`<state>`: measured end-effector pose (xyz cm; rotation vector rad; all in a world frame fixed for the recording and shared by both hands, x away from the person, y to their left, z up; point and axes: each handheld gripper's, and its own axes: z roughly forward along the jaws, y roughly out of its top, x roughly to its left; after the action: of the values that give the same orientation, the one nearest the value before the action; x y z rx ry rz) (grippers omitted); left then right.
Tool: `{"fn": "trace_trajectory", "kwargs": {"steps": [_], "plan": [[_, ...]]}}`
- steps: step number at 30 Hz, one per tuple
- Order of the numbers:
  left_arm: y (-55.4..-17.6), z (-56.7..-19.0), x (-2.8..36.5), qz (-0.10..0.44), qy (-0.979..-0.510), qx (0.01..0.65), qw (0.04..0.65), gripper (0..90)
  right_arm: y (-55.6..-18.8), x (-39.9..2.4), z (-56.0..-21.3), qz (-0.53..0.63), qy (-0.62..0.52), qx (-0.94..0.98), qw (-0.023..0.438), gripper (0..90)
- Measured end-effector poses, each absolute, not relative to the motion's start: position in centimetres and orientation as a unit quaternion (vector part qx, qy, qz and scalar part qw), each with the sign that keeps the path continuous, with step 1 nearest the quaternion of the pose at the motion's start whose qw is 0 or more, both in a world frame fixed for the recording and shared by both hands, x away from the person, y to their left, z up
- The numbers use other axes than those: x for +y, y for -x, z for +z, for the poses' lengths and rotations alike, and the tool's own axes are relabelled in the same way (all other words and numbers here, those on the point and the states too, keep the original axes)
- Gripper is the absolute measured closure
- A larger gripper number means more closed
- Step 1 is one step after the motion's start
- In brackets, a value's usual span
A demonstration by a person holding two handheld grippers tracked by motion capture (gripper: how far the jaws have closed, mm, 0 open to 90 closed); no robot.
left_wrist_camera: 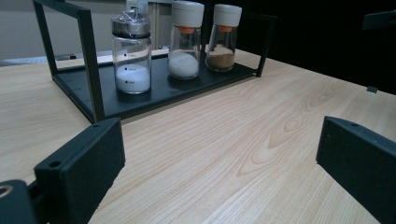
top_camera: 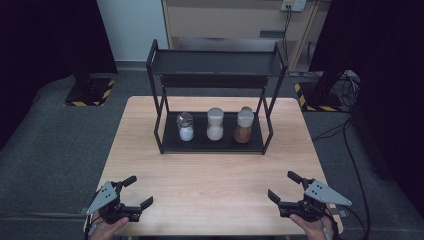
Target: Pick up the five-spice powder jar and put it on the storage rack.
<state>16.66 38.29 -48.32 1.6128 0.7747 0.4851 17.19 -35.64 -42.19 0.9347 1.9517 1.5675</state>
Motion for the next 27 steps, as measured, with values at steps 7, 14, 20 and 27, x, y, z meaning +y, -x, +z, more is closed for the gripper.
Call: {"fn": "trace_trajectory", "kwargs": {"steps": [7, 14, 20, 27], "plan": [[-16.7, -48.3, 38.3, 0.209, -0.696, 0.333, 0.601, 0.1, -17.0, -35.6, -43.2, 0.558, -0.347, 0.712, 0.247, 7.2], [-16.7, -48.4, 38.3, 0.208, -0.696, 0.330, 0.602, 0.2, -17.1, -36.0, -43.9, 0.559, -0.350, 0.710, 0.247, 7.4], [-16.7, -48.4, 38.4, 0.208, -0.695, 0.331, 0.603, 0.2, -17.2, -36.0, -44.1, 0.556, -0.352, 0.711, 0.246, 7.4], [-16.7, -48.4, 38.3, 0.209, -0.695, 0.331, 0.603, 0.2, -17.3, -36.0, -44.1, 0.555, -0.352, 0.713, 0.243, 7.5]]}}
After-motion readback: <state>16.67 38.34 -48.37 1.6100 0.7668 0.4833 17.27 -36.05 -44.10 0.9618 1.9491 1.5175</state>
